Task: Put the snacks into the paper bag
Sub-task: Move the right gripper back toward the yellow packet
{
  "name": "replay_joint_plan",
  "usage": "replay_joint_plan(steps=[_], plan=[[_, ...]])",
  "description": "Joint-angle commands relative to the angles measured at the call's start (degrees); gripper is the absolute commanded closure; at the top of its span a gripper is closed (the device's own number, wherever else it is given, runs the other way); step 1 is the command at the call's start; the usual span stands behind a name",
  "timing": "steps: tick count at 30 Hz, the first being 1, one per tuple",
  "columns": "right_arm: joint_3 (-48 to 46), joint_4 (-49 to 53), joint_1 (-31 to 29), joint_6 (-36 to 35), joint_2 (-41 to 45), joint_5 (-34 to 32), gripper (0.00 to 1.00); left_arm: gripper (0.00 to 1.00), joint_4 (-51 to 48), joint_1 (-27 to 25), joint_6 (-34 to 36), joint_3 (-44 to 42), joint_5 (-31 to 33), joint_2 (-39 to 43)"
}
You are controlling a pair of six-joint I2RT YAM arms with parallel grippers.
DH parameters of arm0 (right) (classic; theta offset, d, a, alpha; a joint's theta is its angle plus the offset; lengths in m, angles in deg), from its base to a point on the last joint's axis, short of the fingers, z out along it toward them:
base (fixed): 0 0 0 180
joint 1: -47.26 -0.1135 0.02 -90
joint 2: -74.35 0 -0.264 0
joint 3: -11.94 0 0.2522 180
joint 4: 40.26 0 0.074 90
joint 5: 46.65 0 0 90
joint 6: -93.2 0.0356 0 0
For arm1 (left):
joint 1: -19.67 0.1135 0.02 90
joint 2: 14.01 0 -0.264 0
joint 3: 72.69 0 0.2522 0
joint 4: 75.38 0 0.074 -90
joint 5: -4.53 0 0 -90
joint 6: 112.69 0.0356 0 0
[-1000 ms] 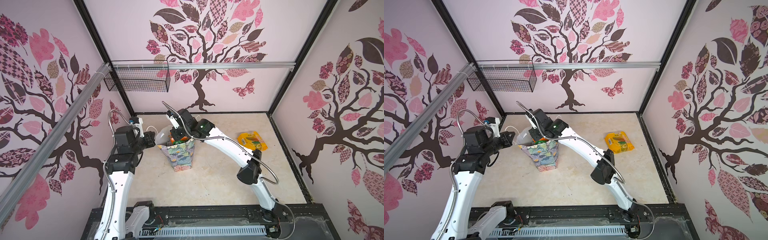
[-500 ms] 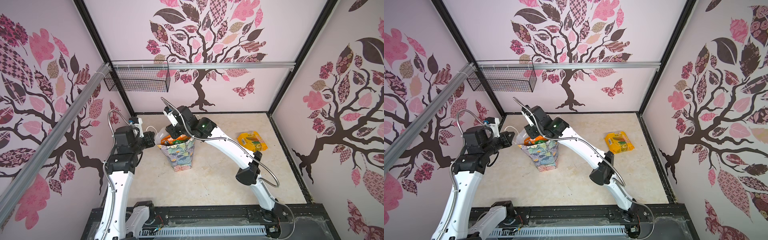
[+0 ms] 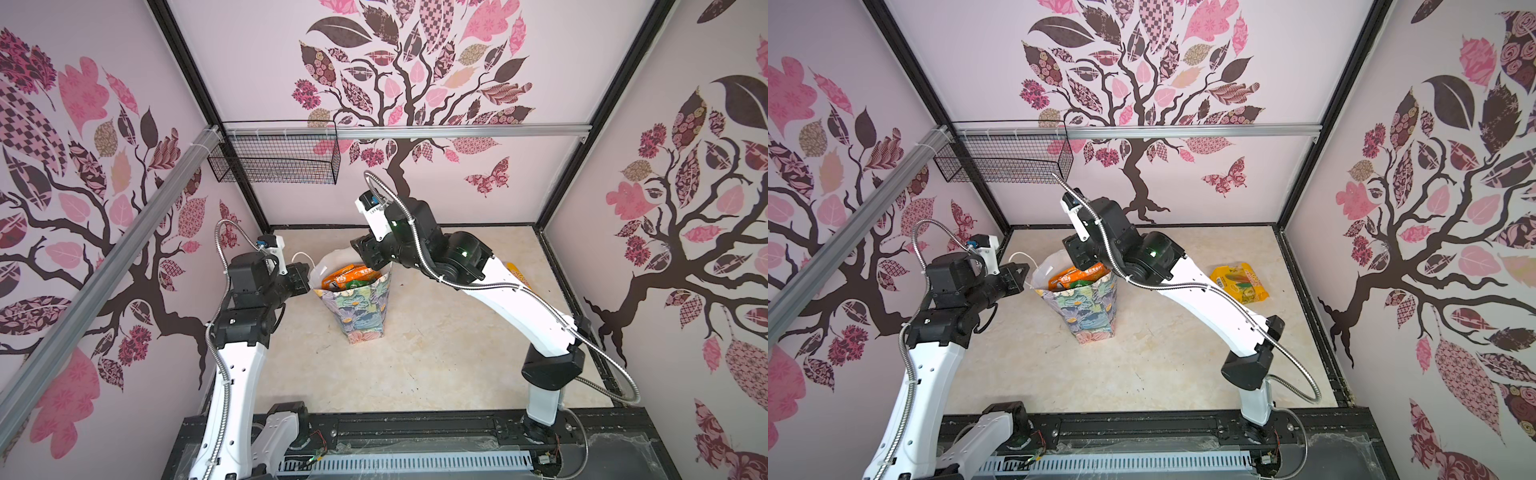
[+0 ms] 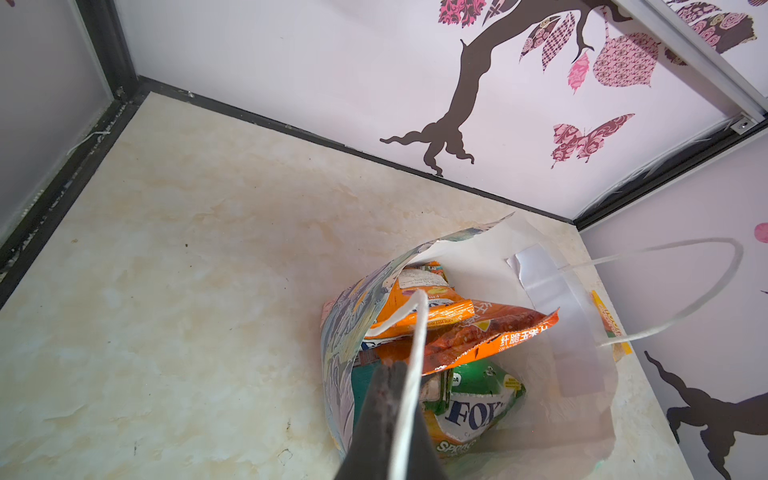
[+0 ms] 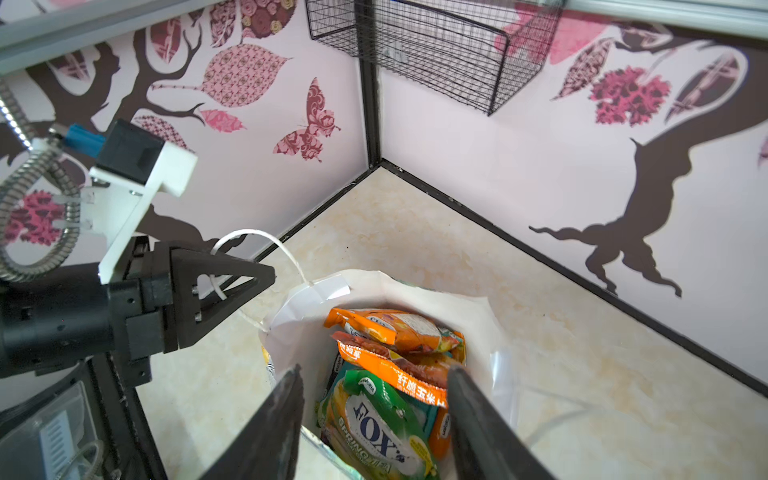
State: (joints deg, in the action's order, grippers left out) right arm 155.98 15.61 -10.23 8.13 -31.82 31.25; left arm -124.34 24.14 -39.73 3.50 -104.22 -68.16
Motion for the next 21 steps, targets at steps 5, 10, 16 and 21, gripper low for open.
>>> replay_joint_plan(steps=[5,10,16,21], plan=[[-12.7,-2.6,0.5,-2.6,10.0,-14.1,0.21,0.94,3.0,0.3,-0.5,-1.3,-0.9,1.3],[-21.9,-3.7,5.0,-1.6,16.7,-17.8,0.11,0.93,3.0,0.4,-0.5,-1.4,-0.9,1.3],[-34.7,-5.5,22.7,3.8,25.7,-14.6,0.0,0.91,3.3,0.3,-0.6,-1.5,-1.1,1.2],[-46.5,-7.7,36.4,8.1,25.7,-7.0,0.0,0.9,3.2,0.4,-0.7,-1.5,-0.9,1.0]])
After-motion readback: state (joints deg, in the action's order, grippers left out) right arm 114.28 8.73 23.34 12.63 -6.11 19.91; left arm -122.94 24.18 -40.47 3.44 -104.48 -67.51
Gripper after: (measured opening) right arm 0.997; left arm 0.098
